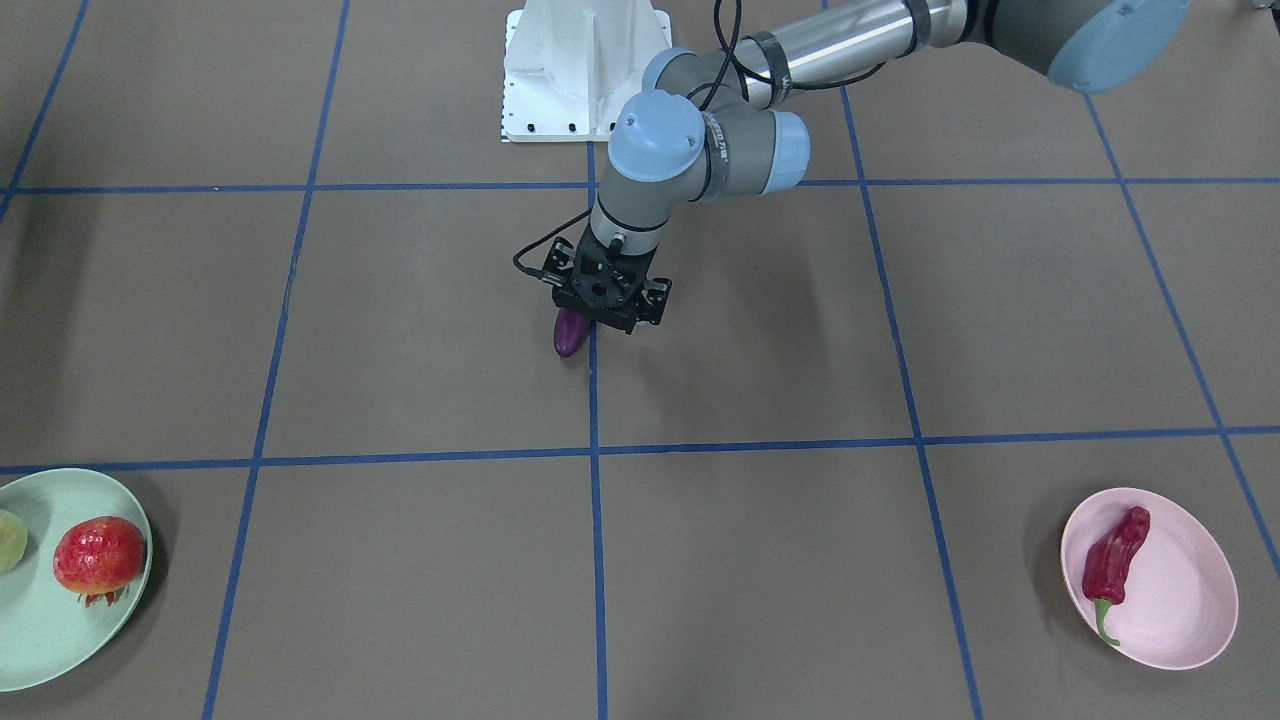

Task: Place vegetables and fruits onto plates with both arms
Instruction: 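Move the left gripper to the purple eggplant and grasp it, then carry the eggplant to the pink plate beside the pepper, release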

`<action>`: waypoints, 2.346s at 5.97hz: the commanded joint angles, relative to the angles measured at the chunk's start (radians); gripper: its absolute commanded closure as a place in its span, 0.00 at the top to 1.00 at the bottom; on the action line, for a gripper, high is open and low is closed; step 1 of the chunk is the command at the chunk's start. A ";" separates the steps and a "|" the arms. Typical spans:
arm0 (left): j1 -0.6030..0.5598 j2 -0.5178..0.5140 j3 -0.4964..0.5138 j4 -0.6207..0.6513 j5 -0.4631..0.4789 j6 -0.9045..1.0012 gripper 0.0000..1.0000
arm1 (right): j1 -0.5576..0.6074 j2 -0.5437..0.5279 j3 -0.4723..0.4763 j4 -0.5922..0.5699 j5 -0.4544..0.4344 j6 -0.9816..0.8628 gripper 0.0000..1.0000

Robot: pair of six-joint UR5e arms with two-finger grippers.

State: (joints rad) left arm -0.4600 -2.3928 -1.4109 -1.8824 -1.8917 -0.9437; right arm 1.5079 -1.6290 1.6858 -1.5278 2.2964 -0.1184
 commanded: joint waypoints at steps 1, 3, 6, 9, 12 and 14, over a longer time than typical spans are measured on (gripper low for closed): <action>0.029 -0.006 0.000 0.044 0.026 -0.003 0.63 | 0.000 0.000 -0.002 0.000 -0.002 0.000 1.00; 0.027 -0.003 0.001 0.052 0.028 0.000 0.49 | 0.000 0.000 0.000 0.000 0.002 0.000 1.00; -0.105 -0.019 -0.161 0.354 -0.045 0.157 0.00 | 0.000 0.000 0.000 0.000 0.003 0.000 1.00; -0.381 0.001 0.069 0.345 -0.075 0.665 0.00 | -0.002 0.000 0.000 -0.002 0.006 0.000 1.00; -0.642 0.012 0.407 0.188 -0.064 1.018 0.00 | -0.003 0.003 -0.002 0.000 0.006 0.002 1.00; -0.739 0.059 0.509 0.109 -0.056 1.022 0.00 | -0.003 0.005 0.000 0.000 0.006 0.000 1.00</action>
State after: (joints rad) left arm -1.1553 -2.3643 -0.9426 -1.7418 -1.9513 0.0699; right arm 1.5050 -1.6258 1.6853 -1.5279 2.3026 -0.1178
